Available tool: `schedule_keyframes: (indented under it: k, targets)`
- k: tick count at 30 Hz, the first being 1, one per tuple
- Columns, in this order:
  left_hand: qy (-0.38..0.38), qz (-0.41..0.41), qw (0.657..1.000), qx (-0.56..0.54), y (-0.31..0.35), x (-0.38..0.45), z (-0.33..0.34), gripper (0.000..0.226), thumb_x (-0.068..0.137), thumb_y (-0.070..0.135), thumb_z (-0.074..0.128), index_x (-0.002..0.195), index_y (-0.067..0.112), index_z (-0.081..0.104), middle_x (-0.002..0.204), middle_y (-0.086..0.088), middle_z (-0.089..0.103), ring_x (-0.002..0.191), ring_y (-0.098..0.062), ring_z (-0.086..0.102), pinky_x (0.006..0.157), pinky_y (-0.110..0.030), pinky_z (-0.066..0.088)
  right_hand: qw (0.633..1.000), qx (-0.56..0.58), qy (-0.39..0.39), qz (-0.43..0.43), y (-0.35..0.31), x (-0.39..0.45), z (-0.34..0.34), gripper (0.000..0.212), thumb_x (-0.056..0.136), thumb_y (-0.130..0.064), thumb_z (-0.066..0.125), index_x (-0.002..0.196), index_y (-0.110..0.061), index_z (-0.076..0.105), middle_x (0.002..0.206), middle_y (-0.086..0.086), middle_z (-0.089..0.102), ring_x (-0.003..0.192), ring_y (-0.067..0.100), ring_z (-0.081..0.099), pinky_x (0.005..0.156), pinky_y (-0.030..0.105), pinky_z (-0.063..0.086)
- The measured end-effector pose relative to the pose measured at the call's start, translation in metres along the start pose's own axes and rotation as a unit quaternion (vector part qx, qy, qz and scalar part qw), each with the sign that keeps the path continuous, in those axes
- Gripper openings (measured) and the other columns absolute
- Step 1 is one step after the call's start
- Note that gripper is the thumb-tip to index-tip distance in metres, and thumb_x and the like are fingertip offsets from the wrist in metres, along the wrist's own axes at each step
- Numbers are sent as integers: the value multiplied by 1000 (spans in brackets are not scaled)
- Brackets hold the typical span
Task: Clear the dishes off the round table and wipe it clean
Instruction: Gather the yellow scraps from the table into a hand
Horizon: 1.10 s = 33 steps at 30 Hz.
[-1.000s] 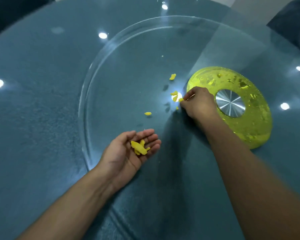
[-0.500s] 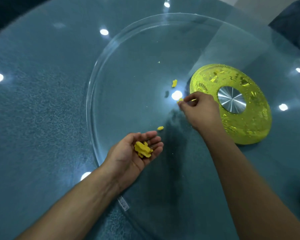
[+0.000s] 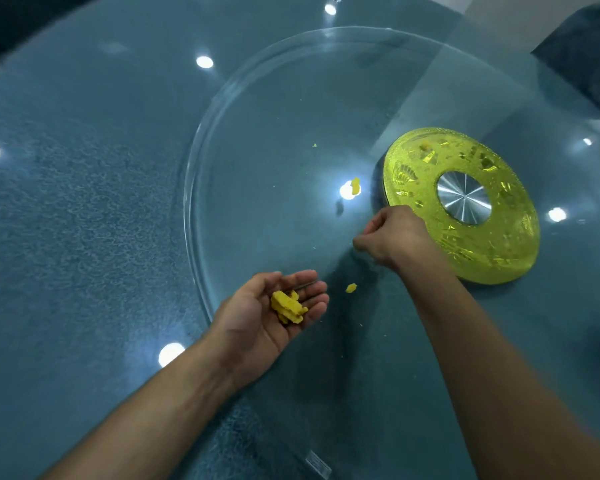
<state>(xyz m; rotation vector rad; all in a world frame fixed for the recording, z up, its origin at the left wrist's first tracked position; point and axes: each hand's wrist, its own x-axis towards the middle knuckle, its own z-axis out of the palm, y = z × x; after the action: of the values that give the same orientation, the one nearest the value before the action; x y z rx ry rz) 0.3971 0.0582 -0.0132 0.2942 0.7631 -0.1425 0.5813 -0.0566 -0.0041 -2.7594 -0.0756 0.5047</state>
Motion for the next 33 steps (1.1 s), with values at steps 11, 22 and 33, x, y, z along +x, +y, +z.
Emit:
schedule_keyframes:
  k: [11, 22, 33]
  targets:
    - [26, 24, 999, 7, -7, 4, 11, 34, 100, 13, 42, 108, -10, 66, 111, -28, 69, 93, -30, 69, 87, -40, 60, 953, 156, -155, -207, -21, -73, -14, 12, 83, -24, 80, 92, -18, 73, 80, 0, 73, 69, 11, 68, 66, 25, 53]
    - [22, 5, 999, 38, -20, -1, 4, 48, 101, 12, 40, 78, -8, 77, 89, -24, 74, 71, -28, 75, 73, -35, 62, 963, -103, 118, -218, 2, -5, 27, 24, 89, -5, 56, 106, -16, 68, 107, 10, 63, 99, 31, 59, 78, 36, 41]
    - [31, 3, 998, 52, -44, -4, 4, 37, 98, 11, 45, 87, -8, 75, 98, -25, 73, 78, -30, 74, 72, -40, 64, 938, 257, -129, -195, 33, -109, -3, 13, 84, -6, 74, 89, -18, 73, 75, -7, 69, 65, 5, 62, 66, 26, 54]
